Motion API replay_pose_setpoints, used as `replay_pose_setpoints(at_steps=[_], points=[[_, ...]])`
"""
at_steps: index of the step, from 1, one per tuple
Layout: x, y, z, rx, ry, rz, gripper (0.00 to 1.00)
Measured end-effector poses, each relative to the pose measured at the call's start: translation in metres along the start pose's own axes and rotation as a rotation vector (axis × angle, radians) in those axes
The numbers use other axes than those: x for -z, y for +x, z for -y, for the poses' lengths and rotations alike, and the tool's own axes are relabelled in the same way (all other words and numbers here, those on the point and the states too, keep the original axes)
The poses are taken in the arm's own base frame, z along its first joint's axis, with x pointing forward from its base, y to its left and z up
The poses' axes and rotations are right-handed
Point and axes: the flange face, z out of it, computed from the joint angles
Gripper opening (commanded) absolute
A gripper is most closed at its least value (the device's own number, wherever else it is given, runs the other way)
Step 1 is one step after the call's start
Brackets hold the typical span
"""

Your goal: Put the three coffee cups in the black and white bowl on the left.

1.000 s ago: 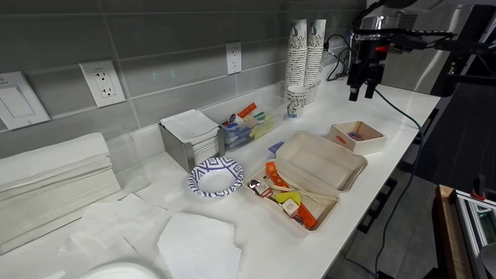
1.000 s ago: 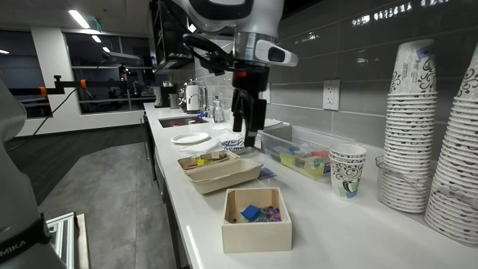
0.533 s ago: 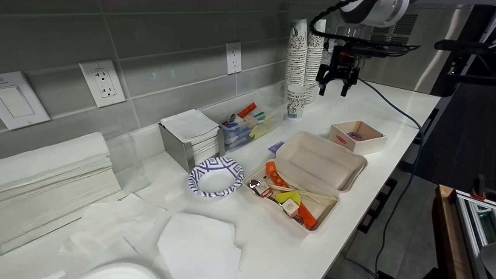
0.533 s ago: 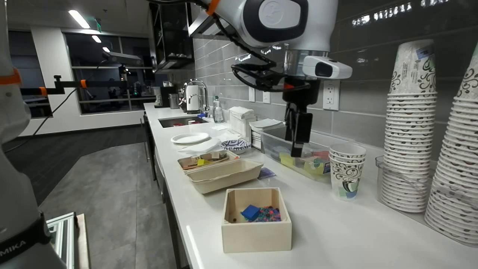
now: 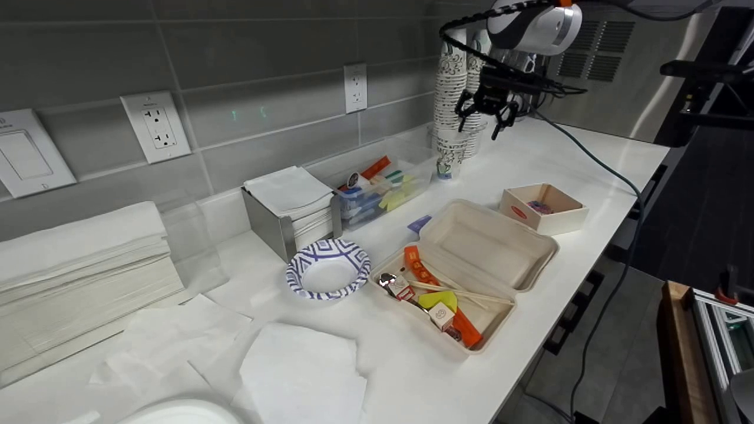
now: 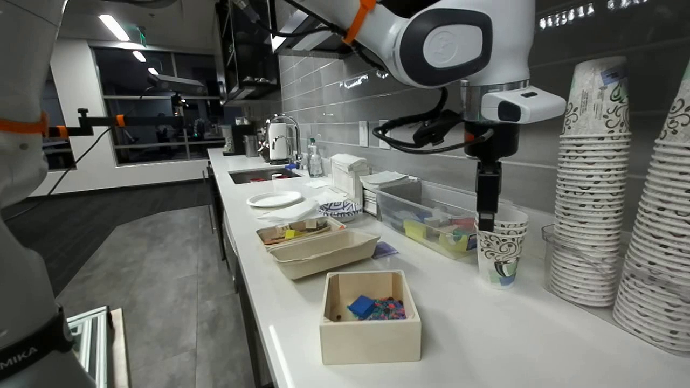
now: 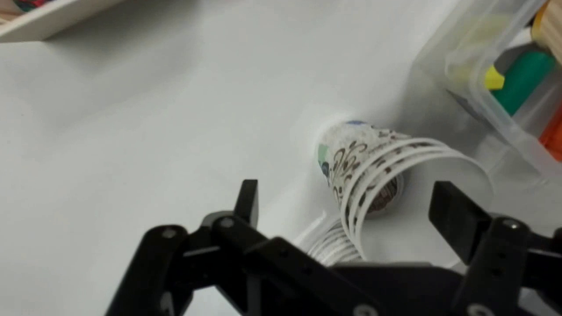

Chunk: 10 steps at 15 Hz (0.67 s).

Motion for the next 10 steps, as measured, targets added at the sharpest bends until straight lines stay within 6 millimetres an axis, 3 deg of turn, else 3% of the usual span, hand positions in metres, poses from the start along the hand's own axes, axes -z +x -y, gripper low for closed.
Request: replay_pose_setpoints(at_steps=[5, 6, 8, 10], points=[[-0.031, 0.014, 0.006, -0.197, 0.016, -0.081, 0.99], [-0.037, 0.015, 0.006, -0.222, 0.015, -0.086, 0.75], [-0.047, 0.014, 0.006, -0.258, 0.011, -0.087, 0.7], [-0.054, 0.013, 0.008, -0.277, 0.011, -0.086, 0.53]])
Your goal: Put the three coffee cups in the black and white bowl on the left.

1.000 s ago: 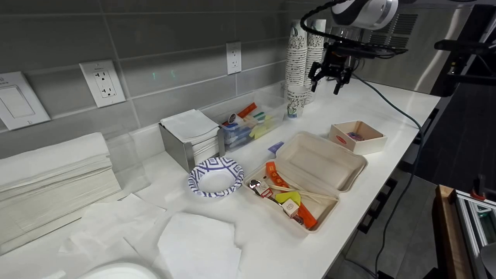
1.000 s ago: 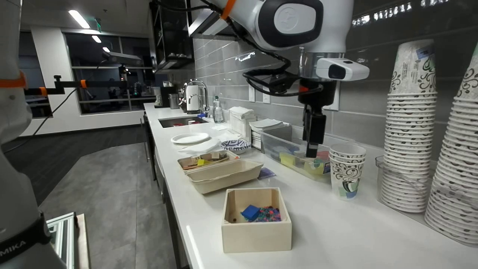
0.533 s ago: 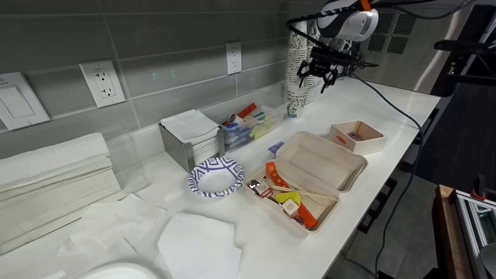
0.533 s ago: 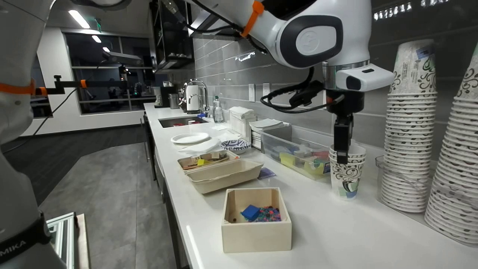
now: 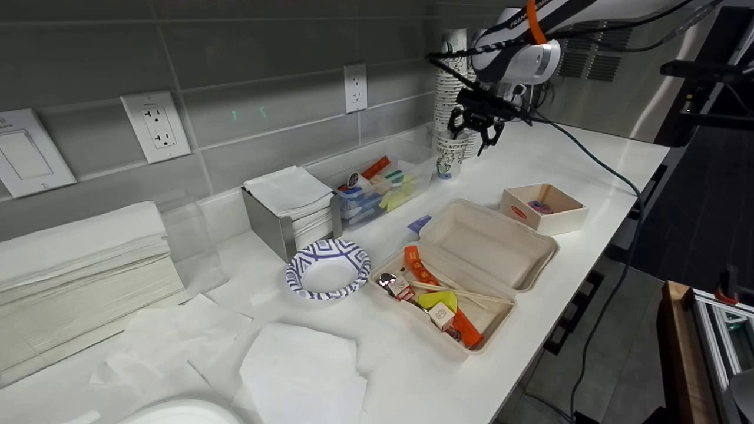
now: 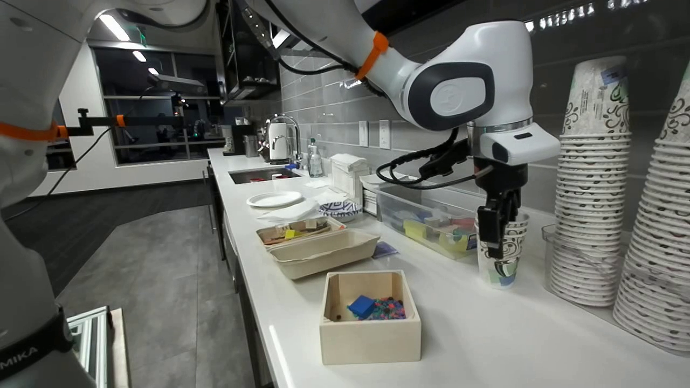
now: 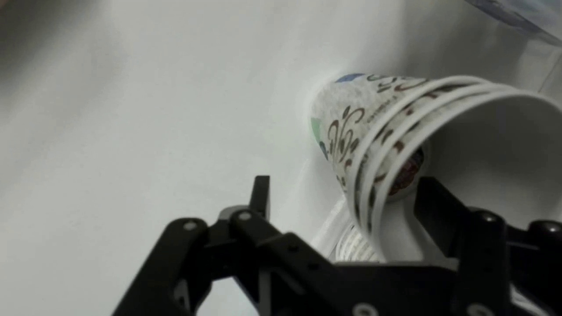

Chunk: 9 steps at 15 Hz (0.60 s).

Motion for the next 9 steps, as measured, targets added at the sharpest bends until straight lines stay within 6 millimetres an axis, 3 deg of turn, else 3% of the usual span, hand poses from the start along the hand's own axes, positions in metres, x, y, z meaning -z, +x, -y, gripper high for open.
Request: replay_pose_setpoints(at_steps=[7, 9], points=[[-0.0029, -0.0089, 0.0058, -0.005, 0.014, 0.016, 0.01], [0.0043, -0.0093, 0.005, -0.007, 0.022, 0.016, 0.0]])
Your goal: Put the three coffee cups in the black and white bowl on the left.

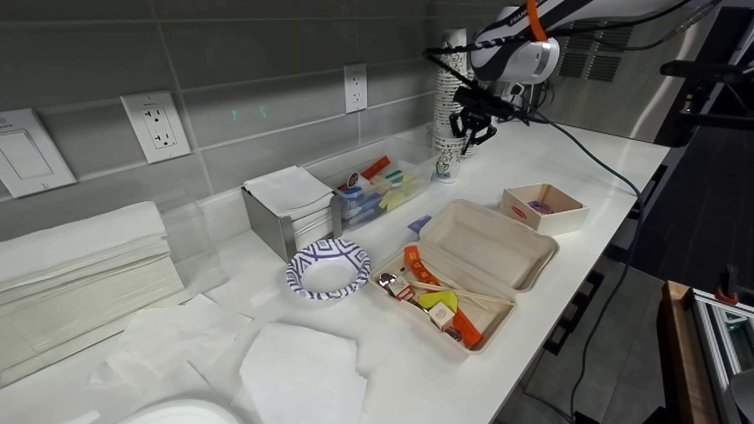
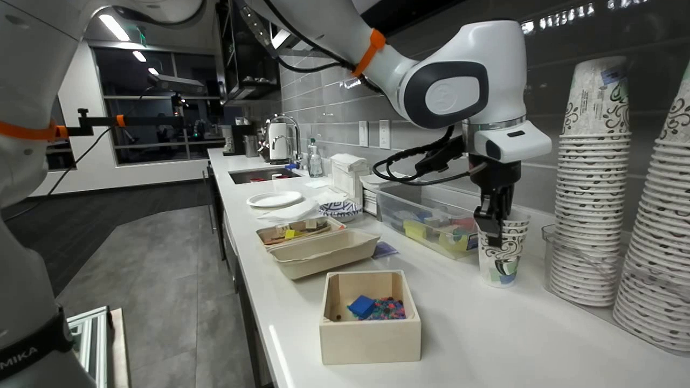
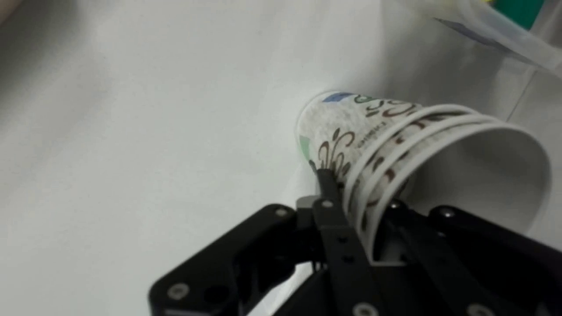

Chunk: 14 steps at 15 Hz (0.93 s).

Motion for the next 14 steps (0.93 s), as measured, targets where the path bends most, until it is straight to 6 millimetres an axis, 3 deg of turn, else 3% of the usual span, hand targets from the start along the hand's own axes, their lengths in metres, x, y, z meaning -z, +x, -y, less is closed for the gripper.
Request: replay_pose_setpoints(at_steps=[2, 6, 10, 14], points=[[0.015, -0.002, -0.003, -0.003, 0.014, 0.0, 0.02], [0.07, -0.014, -0.02, 0.032, 0.032, 0.008, 0.01], [0.115, -0.037, -0.063, 0.116, -0.061, 0.052, 0.01], [0.153, -0.074, -0.104, 0.319, -0.078, 0.137, 0.01]])
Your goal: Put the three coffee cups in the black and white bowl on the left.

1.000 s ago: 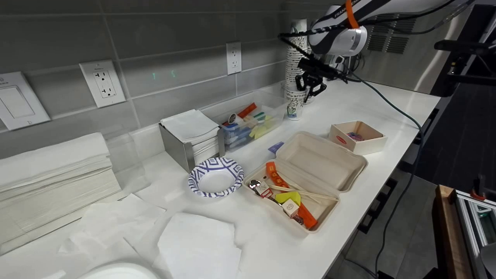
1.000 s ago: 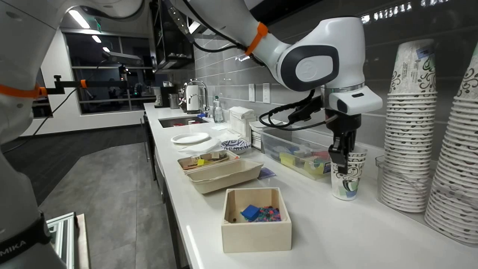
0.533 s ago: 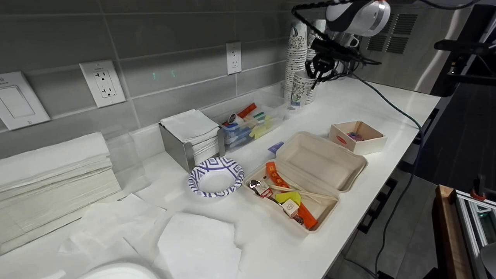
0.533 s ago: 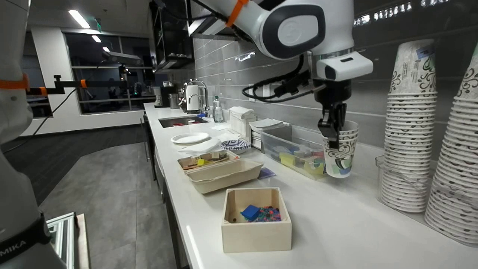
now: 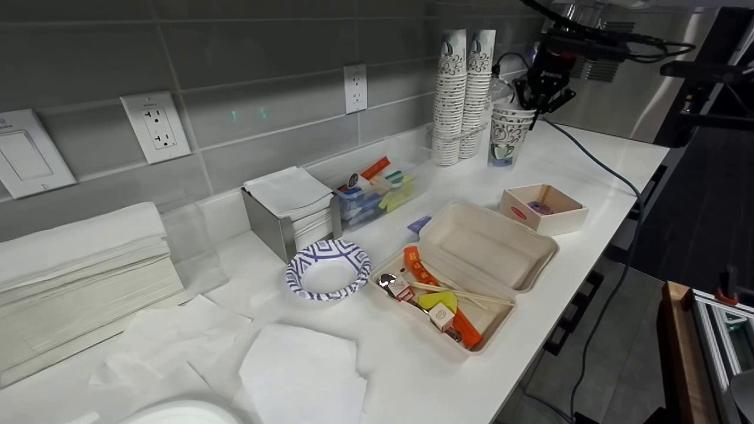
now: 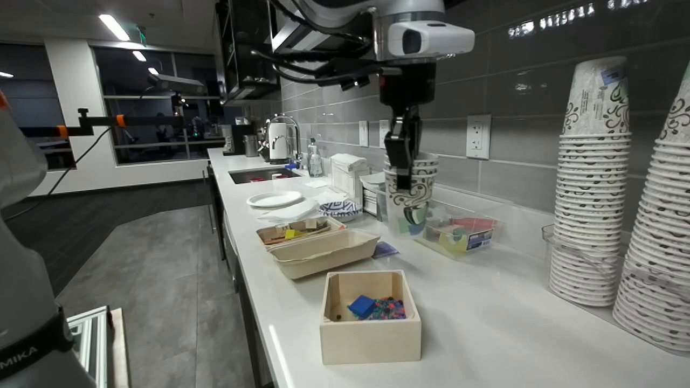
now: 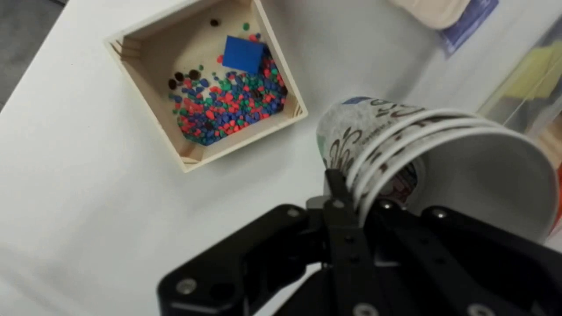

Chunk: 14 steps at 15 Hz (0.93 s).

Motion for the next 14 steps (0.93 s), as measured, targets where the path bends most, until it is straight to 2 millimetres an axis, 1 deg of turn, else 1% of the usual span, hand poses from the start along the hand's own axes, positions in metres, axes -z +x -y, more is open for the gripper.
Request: replay_pose_setpoints(at_steps=[1, 3, 5, 7, 9, 11, 13, 14], points=[[0.008, -0.015, -0.001, 0.054, 0.012, 0.005, 0.01], [0.023, -0.049, 0.007, 0.164, 0.033, 0.012, 0.01], [0.034, -0.089, 0.026, 0.278, 0.051, 0.007, 0.01], [0.041, -0.133, 0.051, 0.396, 0.064, 0.002, 0.01], [0.042, -0.178, 0.08, 0.513, 0.074, 0.007, 0.01], [0.039, -0.221, 0.109, 0.614, 0.084, 0.01, 0.01], [0.03, -0.258, 0.135, 0.692, 0.088, 0.006, 0.01], [0.023, -0.274, 0.147, 0.716, 0.086, 0.003, 0.01]])
